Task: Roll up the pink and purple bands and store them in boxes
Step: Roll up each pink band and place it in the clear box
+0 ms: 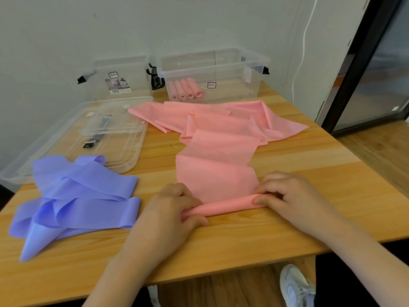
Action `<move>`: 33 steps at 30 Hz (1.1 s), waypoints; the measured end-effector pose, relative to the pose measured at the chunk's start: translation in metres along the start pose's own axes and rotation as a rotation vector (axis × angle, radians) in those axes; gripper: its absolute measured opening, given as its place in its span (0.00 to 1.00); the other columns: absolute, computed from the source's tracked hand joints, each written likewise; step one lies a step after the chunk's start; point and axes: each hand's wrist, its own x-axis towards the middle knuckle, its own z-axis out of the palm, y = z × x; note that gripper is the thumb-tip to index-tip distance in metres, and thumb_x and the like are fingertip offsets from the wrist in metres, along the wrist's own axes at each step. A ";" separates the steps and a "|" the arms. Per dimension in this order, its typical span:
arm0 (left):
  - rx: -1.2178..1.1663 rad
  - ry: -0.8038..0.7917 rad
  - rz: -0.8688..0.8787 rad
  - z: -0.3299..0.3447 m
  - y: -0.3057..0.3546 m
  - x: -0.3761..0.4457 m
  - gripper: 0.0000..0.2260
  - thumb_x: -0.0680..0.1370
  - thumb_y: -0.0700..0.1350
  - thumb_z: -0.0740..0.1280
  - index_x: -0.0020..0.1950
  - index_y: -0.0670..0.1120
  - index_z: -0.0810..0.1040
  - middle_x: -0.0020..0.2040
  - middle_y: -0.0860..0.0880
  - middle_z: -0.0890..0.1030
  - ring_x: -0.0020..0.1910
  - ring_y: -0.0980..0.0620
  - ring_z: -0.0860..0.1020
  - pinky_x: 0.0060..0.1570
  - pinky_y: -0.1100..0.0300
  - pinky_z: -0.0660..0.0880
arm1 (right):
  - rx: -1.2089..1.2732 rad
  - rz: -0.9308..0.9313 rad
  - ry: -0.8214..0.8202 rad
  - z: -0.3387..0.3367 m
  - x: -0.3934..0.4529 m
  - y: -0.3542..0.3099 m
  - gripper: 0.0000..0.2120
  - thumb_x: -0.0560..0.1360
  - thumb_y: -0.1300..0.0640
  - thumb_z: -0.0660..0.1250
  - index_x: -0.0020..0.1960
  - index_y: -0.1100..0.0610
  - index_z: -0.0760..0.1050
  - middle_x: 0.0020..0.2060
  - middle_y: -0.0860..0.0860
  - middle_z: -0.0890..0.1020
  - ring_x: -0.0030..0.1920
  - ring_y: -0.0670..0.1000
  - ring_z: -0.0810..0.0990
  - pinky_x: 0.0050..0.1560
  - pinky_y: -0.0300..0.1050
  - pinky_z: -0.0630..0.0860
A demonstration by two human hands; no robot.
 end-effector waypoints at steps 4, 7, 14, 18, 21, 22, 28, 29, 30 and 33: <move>-0.004 0.077 -0.064 -0.002 0.008 0.000 0.07 0.72 0.49 0.71 0.48 0.54 0.75 0.40 0.56 0.77 0.36 0.59 0.72 0.41 0.74 0.67 | 0.085 0.107 0.091 -0.001 0.001 -0.002 0.12 0.65 0.56 0.75 0.38 0.41 0.76 0.37 0.41 0.80 0.43 0.40 0.76 0.44 0.30 0.70; 0.025 0.094 -0.059 -0.003 0.008 0.000 0.05 0.73 0.48 0.70 0.42 0.54 0.73 0.36 0.57 0.74 0.35 0.59 0.71 0.35 0.71 0.66 | 0.035 0.074 -0.003 -0.003 0.000 -0.002 0.10 0.61 0.52 0.77 0.38 0.45 0.80 0.39 0.40 0.79 0.45 0.41 0.75 0.46 0.31 0.69; -0.002 0.013 -0.059 -0.006 0.000 0.001 0.12 0.65 0.52 0.75 0.46 0.52 0.81 0.42 0.61 0.74 0.43 0.62 0.71 0.44 0.73 0.67 | 0.054 0.084 0.041 -0.001 0.001 -0.002 0.08 0.66 0.58 0.74 0.40 0.47 0.80 0.37 0.42 0.80 0.44 0.39 0.76 0.43 0.28 0.68; -0.068 0.117 -0.161 -0.006 0.002 0.001 0.14 0.68 0.44 0.75 0.38 0.57 0.70 0.37 0.58 0.76 0.43 0.61 0.73 0.39 0.74 0.68 | 0.080 0.141 0.100 -0.003 0.002 0.000 0.12 0.60 0.56 0.78 0.34 0.44 0.76 0.36 0.42 0.80 0.42 0.41 0.76 0.43 0.32 0.71; -0.058 0.136 -0.183 -0.007 0.002 0.001 0.12 0.69 0.45 0.73 0.35 0.56 0.72 0.33 0.56 0.76 0.43 0.62 0.73 0.37 0.74 0.67 | 0.032 0.064 -0.012 -0.004 0.001 0.000 0.14 0.58 0.54 0.79 0.37 0.43 0.76 0.40 0.40 0.79 0.46 0.42 0.76 0.47 0.31 0.69; -0.056 0.136 -0.182 -0.007 0.002 0.001 0.10 0.70 0.45 0.73 0.36 0.56 0.73 0.33 0.57 0.75 0.42 0.61 0.73 0.38 0.74 0.67 | 0.022 0.053 -0.017 -0.004 0.001 0.000 0.14 0.59 0.54 0.78 0.37 0.41 0.76 0.40 0.39 0.78 0.47 0.42 0.75 0.47 0.30 0.69; -0.011 0.074 -0.083 -0.006 0.000 0.001 0.10 0.67 0.49 0.76 0.46 0.51 0.82 0.42 0.63 0.74 0.43 0.63 0.72 0.46 0.78 0.64 | 0.060 0.087 0.057 -0.002 0.001 -0.001 0.11 0.67 0.58 0.73 0.39 0.42 0.77 0.38 0.38 0.80 0.46 0.37 0.76 0.45 0.26 0.68; -0.014 0.074 -0.091 -0.007 0.001 0.001 0.09 0.68 0.47 0.75 0.47 0.52 0.81 0.41 0.63 0.75 0.42 0.63 0.72 0.46 0.77 0.65 | 0.084 0.098 0.077 -0.002 0.000 -0.001 0.12 0.67 0.57 0.73 0.39 0.40 0.75 0.38 0.39 0.81 0.45 0.37 0.77 0.45 0.27 0.68; -0.016 0.085 -0.108 -0.008 0.001 0.001 0.08 0.69 0.45 0.74 0.45 0.54 0.80 0.40 0.62 0.76 0.41 0.63 0.74 0.45 0.76 0.67 | 0.101 0.103 0.089 -0.002 0.000 -0.002 0.12 0.67 0.56 0.74 0.38 0.40 0.75 0.37 0.40 0.81 0.43 0.38 0.77 0.44 0.28 0.69; 0.006 0.129 -0.133 -0.008 0.002 0.000 0.04 0.72 0.44 0.71 0.44 0.52 0.80 0.40 0.57 0.78 0.38 0.60 0.74 0.44 0.74 0.68 | 0.084 0.064 0.012 -0.004 -0.001 -0.004 0.09 0.61 0.48 0.75 0.38 0.42 0.76 0.40 0.40 0.80 0.45 0.39 0.76 0.46 0.28 0.69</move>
